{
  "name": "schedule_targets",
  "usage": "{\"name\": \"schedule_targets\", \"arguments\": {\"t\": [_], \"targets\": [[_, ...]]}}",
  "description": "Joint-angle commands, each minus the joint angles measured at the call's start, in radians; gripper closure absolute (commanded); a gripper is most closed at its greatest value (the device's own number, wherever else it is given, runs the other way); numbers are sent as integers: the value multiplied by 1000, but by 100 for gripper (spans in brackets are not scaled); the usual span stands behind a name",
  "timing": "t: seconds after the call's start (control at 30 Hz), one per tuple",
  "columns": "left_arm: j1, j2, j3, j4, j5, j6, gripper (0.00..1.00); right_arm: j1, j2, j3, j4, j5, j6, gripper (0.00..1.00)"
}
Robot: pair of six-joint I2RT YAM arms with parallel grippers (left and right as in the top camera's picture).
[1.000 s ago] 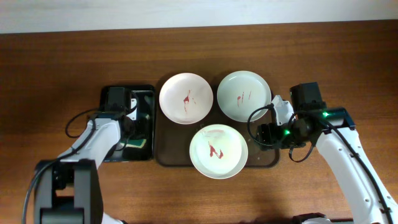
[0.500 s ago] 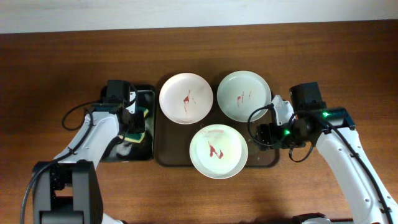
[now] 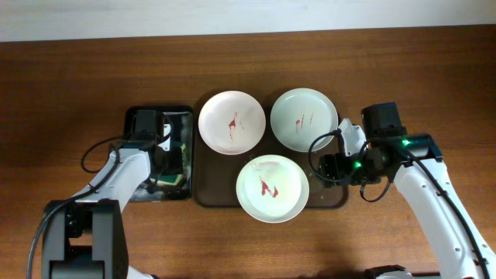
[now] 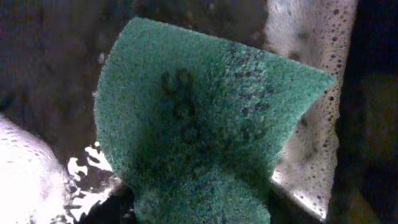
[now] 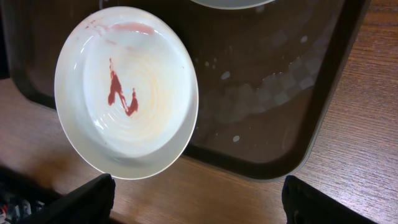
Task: Clean dirty plates on tray and stack at the side
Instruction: 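Grasp the green sponge with left gripper and front plate rim with right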
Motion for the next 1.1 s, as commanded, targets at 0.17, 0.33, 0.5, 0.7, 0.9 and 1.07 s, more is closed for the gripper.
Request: {"name": "schedule_targets", "arguments": {"t": [0.17,0.33,0.5,0.7,0.9,1.07], "targets": [[3,-26,15,-14,-3,8,100,-5,4,2,0,-13,-7,18],[2,-83,72,-72,24,-6,100,-5,8,-23,23,-13,-6,44],[2,-135,74,-90,129,-7,100,16,77,-25,35,-18,-6,44],[2,-135,73,-124,135,-11,100,96,185,-25,66,-24,-6,48],[2,-135,73,-132,135,-11,100,140,295,-25,112,-20,13,54],[2,-135,73,-138,135,-11,100,140,387,-25,148,-20,13,64]]}}
